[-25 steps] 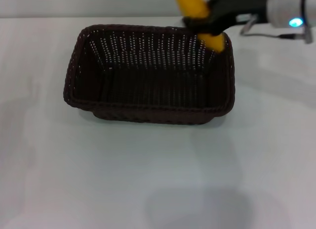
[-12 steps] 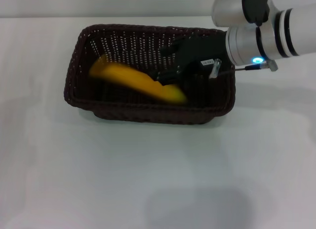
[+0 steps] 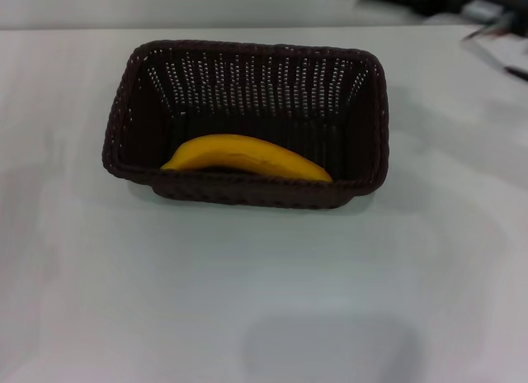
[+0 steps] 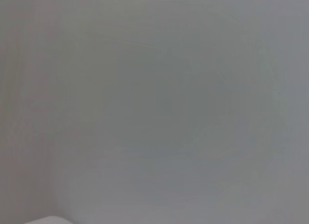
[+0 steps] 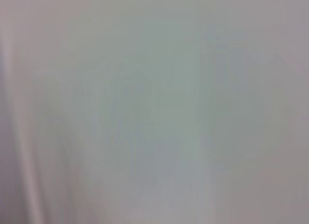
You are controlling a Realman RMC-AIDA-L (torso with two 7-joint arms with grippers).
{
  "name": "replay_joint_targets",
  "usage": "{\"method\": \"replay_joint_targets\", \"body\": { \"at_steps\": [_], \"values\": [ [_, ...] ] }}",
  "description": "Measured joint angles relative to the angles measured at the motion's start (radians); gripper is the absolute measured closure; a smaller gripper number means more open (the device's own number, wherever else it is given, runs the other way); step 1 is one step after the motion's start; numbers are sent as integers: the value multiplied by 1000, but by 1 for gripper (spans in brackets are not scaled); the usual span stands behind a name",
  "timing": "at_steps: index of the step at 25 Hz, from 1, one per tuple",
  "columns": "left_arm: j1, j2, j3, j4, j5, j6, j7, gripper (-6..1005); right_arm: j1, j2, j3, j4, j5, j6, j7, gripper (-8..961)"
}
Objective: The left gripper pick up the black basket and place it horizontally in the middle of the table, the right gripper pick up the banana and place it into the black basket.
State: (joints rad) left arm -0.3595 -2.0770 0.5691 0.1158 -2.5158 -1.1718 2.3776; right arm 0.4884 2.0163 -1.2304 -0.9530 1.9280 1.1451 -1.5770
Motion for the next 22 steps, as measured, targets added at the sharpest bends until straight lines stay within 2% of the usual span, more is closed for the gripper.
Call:
{"method": "replay_joint_targets", "body": {
  "at_steps": [3,5,8,11,13,16,22],
  "values": [
    [2,-1,0,-2,0,-1,0,299,-22,-1,118,192,248,149,-128,86],
    [3,-2,0,-3,0,-2,0,299,-22,-2,210,343,345,224,-234,83],
    [4,-3,0,-9,0,-5,0,299,-27,0,345,519,388,250,-476,80],
    [7,-3,0,-15,0,-7,4,299,-31,1,476,689,390,195,-805,79],
    [11,-3,0,-16,0,-7,8,299,-31,3,545,772,392,133,-975,79],
    [18,-3,0,-18,7,-8,9,299,-36,4,612,866,394,78,-1102,79],
    [30,-5,0,-18,57,-9,14,299,-74,8,621,914,385,95,-1110,79]
  ]
}}
